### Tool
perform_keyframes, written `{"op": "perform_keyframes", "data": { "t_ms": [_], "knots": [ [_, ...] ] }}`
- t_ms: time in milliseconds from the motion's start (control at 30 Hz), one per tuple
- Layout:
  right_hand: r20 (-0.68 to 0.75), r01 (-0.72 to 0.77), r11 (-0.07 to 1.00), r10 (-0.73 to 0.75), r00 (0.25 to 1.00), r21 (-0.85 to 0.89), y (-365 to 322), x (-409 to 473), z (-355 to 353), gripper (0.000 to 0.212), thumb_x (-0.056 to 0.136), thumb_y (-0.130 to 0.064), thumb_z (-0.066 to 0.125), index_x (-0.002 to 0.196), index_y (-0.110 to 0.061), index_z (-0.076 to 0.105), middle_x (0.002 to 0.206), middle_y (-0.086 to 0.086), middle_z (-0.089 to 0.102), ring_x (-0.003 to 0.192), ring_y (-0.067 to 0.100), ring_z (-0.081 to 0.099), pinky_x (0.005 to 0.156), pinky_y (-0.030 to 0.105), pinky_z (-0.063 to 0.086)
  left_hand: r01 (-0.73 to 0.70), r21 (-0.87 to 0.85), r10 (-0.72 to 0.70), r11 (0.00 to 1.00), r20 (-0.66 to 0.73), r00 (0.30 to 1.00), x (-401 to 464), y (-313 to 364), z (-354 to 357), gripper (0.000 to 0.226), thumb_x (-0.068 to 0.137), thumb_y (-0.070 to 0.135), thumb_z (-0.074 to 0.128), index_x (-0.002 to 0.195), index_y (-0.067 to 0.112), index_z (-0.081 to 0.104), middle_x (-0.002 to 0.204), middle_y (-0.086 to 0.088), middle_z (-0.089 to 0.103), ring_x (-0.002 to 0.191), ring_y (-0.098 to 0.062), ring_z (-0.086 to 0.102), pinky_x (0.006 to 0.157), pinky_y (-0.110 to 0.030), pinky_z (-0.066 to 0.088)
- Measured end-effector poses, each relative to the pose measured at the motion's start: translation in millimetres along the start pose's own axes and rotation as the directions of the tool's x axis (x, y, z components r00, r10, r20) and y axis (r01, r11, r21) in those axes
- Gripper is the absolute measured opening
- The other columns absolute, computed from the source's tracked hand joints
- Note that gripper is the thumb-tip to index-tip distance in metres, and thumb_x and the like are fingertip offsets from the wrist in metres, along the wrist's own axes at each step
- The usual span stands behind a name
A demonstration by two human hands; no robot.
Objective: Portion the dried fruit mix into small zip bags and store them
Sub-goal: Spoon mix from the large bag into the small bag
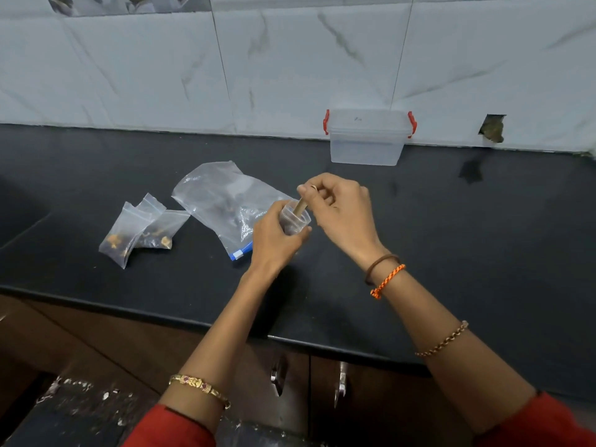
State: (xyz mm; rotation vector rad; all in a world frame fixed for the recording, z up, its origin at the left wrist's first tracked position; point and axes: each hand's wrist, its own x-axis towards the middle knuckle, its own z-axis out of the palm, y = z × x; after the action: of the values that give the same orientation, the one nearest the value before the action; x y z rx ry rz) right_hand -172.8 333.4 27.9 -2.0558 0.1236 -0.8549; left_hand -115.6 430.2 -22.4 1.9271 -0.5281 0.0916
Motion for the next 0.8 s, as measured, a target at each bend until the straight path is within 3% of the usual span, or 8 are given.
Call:
{"op": "perform_keyframes", "data": {
  "t_ms": [100,200,267,333,500,567,667,800],
  "knots": [
    [0.0,0.239,0.966,-0.24,0.971,-0.097,-3,4,-10,0.016,0.085,-0.02,0.061,0.08,-0.009,0.07,0.067,-0.008,0.064,0.054,-0.003,0.049,0.058,0.009,0.038,0.013,-0.049,-0.014,0.999,-0.013,1.0,5,2,-2,0.034,0.075,0.012,0.072,0.105,0.013,0.058,0.067,0.013,0.054,0.053,0.008,0.049,0.051,-0.006,0.036],
    [-0.012,0.379,0.915,-0.384,0.923,-0.135,-1,9,-21,0.015,0.085,-0.017,0.06,0.08,-0.008,0.07,0.071,-0.014,0.062,0.06,0.003,0.05,0.06,0.008,0.04,0.033,-0.098,-0.035,0.995,-0.019,0.999,9,2,-4,0.035,0.073,0.013,0.072,0.105,0.018,0.058,0.073,0.014,0.056,0.059,0.005,0.052,0.059,-0.01,0.04],
    [-0.104,0.223,0.975,-0.222,0.969,-0.008,3,10,-28,0.012,0.086,-0.015,0.062,0.08,-0.009,0.07,0.066,-0.019,0.059,0.058,0.002,0.055,0.057,0.011,0.044,0.046,-0.126,-0.049,0.991,-0.018,0.999,13,0,-3,0.035,0.073,0.014,0.073,0.104,0.022,0.058,0.077,0.017,0.054,0.068,-0.001,0.051,0.067,-0.019,0.041],
    [-0.196,-0.03,0.971,0.078,0.978,0.238,11,13,-33,0.008,0.089,-0.014,0.061,0.083,-0.012,0.067,0.061,-0.01,0.058,0.051,0.0,0.055,0.049,0.014,0.046,0.055,-0.132,-0.057,0.99,-0.011,0.998,15,0,-2,0.036,0.073,0.017,0.073,0.106,0.022,0.058,0.073,0.017,0.05,0.07,-0.005,0.049,0.066,-0.021,0.041],
    [-0.16,-0.382,0.625,0.636,0.755,0.681,42,13,-45,0.019,0.093,-0.015,0.055,0.076,-0.01,0.062,0.062,-0.001,0.051,0.047,0.002,0.047,0.044,0.012,0.041,0.078,-0.222,-0.072,0.972,0.035,0.997,16,-1,-3,0.038,0.068,0.025,0.073,0.103,0.028,0.059,0.096,0.004,0.065,0.092,-0.017,0.063,0.084,-0.04,0.054],
    [-0.114,-0.454,0.518,0.74,0.663,0.725,58,7,-45,0.02,0.093,-0.013,0.055,0.075,-0.009,0.061,0.062,0.0,0.05,0.044,0.002,0.047,0.043,0.011,0.042,0.1,-0.308,-0.083,0.946,0.069,0.994,15,0,-1,0.039,0.064,0.028,0.072,0.1,0.032,0.057,0.099,0.007,0.063,0.094,-0.012,0.062,0.09,-0.042,0.053],
    [-0.122,-0.535,0.496,0.801,0.586,0.684,77,-3,-42,0.021,0.094,-0.012,0.053,0.074,-0.007,0.059,0.062,0.001,0.051,0.046,0.003,0.048,0.042,0.01,0.043,0.17,-0.43,-0.107,0.887,0.167,0.98,12,5,4,0.06,0.061,0.031,0.07,0.117,0.024,0.05,0.107,0.017,0.053,0.095,0.006,0.054,0.088,-0.023,0.048],
    [-0.195,-0.596,0.579,0.788,0.584,0.556,92,-5,-40,0.021,0.093,-0.014,0.054,0.073,-0.01,0.058,0.063,0.002,0.055,0.052,0.007,0.05,0.042,0.01,0.045,0.253,-0.538,-0.121,0.804,0.268,0.956,18,13,7,0.067,0.063,0.047,0.066,0.119,0.017,0.046,0.123,0.0,0.053,0.112,-0.009,0.056,0.094,-0.028,0.046]
  ]
}}
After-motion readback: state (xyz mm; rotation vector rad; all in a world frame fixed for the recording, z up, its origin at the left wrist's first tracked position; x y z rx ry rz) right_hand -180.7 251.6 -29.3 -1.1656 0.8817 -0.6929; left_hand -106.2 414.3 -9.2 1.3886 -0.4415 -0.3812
